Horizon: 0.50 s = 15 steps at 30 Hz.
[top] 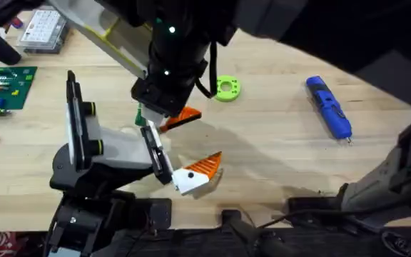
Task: Pick up the gripper from the table and insert it into the empty holder that is missing its gripper. Then pick up a screw, insert it into the mounting hole, and use the screwdriver to tighten it. Finally, clean up the table by picking up the vegetable and placing it into the bucket.
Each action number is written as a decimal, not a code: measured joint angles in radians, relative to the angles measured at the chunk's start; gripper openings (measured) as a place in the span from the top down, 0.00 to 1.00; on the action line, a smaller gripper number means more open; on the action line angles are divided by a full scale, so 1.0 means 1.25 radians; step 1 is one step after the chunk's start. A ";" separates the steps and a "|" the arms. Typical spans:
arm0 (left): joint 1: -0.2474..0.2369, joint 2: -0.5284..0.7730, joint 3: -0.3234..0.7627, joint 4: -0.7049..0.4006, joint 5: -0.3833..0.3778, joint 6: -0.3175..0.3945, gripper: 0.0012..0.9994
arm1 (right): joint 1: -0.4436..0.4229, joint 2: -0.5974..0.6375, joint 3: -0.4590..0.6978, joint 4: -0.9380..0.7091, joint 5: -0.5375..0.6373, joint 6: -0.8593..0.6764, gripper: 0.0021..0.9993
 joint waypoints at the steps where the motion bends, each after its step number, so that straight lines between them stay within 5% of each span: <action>1: 0.000 0.000 0.000 0.000 0.000 0.000 0.01 | 0.000 0.003 0.000 0.000 0.000 0.000 0.82; 6: 0.000 0.000 0.000 0.000 0.000 0.000 0.01 | 0.000 0.018 0.000 -0.001 0.000 0.000 0.83; 10: 0.000 0.000 0.000 0.000 0.000 0.000 0.01 | 0.000 0.019 0.000 -0.001 0.000 -0.001 0.98; 15: 0.000 0.000 0.000 0.000 0.000 0.000 0.01 | 0.000 0.019 0.000 -0.005 0.000 0.000 1.00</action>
